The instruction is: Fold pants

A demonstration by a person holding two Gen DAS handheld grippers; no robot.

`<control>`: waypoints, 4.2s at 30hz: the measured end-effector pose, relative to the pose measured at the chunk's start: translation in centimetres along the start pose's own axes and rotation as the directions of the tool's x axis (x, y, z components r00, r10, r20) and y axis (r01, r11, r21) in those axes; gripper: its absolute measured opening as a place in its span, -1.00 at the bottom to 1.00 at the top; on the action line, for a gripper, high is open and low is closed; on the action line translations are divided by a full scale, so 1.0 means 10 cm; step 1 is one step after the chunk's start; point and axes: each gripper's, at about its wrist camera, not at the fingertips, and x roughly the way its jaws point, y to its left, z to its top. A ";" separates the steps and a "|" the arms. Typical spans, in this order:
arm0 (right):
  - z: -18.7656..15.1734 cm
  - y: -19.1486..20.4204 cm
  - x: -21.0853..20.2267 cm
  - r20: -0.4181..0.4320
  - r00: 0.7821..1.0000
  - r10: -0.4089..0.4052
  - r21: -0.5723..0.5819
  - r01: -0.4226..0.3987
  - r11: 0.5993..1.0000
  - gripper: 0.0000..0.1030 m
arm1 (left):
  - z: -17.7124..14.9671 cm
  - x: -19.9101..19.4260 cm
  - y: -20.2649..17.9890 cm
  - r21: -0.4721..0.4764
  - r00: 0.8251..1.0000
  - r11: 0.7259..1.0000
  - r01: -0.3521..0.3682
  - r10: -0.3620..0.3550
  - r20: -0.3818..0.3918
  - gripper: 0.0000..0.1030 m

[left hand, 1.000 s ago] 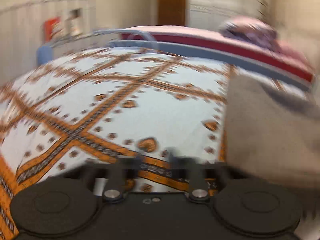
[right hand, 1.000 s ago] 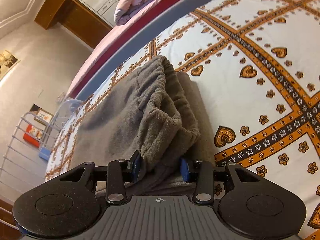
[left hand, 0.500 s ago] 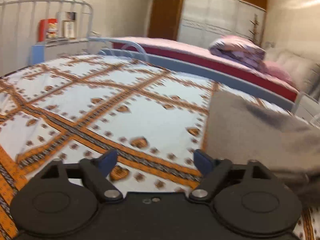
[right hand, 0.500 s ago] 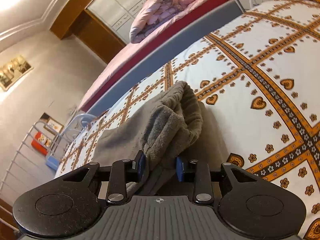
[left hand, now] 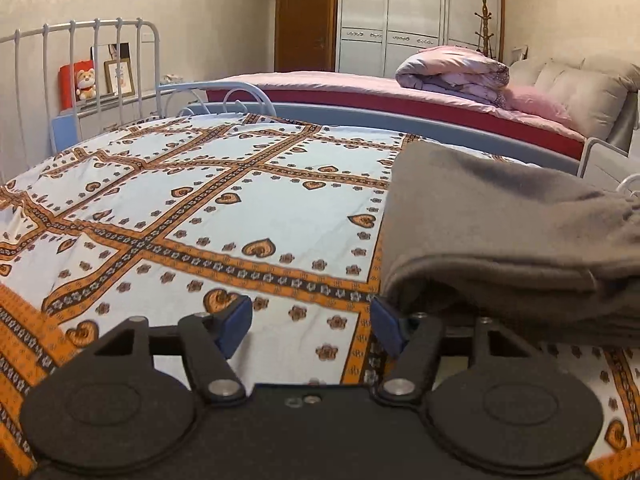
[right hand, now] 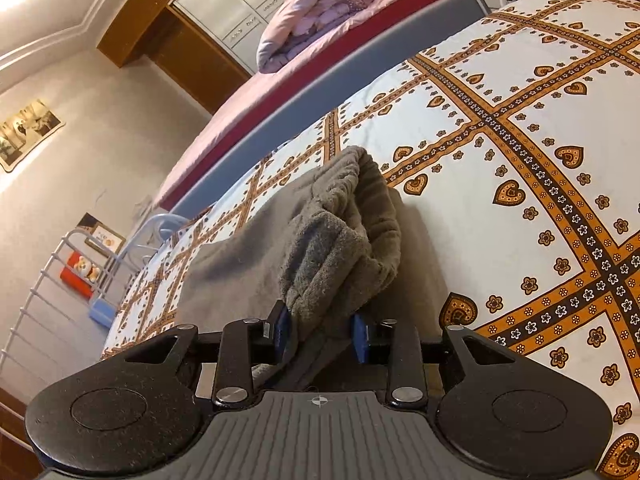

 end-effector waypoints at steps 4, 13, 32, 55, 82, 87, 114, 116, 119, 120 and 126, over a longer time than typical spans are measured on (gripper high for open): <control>0.00 0.00 0.01 -0.001 1.000 -0.002 0.001 0.002 1.000 -0.34 | -0.09 -0.10 -0.08 0.024 1.000 1.000 0.012 -0.013 0.025 0.11; -0.01 -0.03 0.03 -0.009 1.000 -0.006 0.000 0.006 1.000 -0.34 | 0.13 0.14 -0.24 0.076 0.996 0.994 0.074 -0.077 0.042 0.11; -0.01 0.32 -0.13 0.116 0.993 0.035 -0.152 -0.017 0.988 -0.41 | 0.55 0.16 -0.18 0.135 0.971 0.981 0.141 -0.164 0.176 -0.86; 0.13 -0.37 -0.48 0.031 0.993 -0.111 0.026 0.110 0.994 -0.18 | 0.33 0.16 0.18 0.325 0.985 0.930 0.173 -0.160 -0.069 0.22; -0.11 0.37 -0.34 0.102 0.990 0.098 -0.281 -0.066 0.958 -0.18 | 0.04 -0.25 0.20 0.408 0.997 0.910 0.075 -0.065 -0.038 0.88; -0.28 0.28 0.22 -0.142 0.981 -0.134 -0.287 0.088 0.954 -0.17 | 0.02 -0.36 0.23 0.414 0.996 0.906 0.091 -0.077 -0.050 0.88; -0.03 -0.21 0.06 -0.034 0.999 0.031 0.075 -0.028 0.997 0.38 | 0.64 0.61 0.85 -0.208 0.843 0.883 0.420 -0.464 -0.271 0.52; -0.02 -0.29 0.09 -0.042 0.998 0.049 0.102 -0.044 0.994 0.45 | 0.64 0.78 0.84 -0.258 0.810 0.855 0.451 -0.513 -0.285 0.57; 0.02 -0.45 0.15 -0.034 0.996 0.087 0.174 -0.080 0.981 0.60 | 0.71 0.95 0.76 -0.277 0.775 0.824 0.495 -0.562 -0.288 0.63; 0.03 -0.49 0.18 -0.040 0.994 0.105 0.202 -0.095 0.975 0.67 | 0.73 1.00 0.75 -0.273 0.771 0.820 0.503 -0.568 -0.287 0.65; 0.12 -0.61 0.45 -0.098 0.957 0.272 0.270 -0.237 0.933 0.74 | 0.79 1.20 0.72 -0.308 0.745 0.791 0.528 -0.606 -0.280 0.59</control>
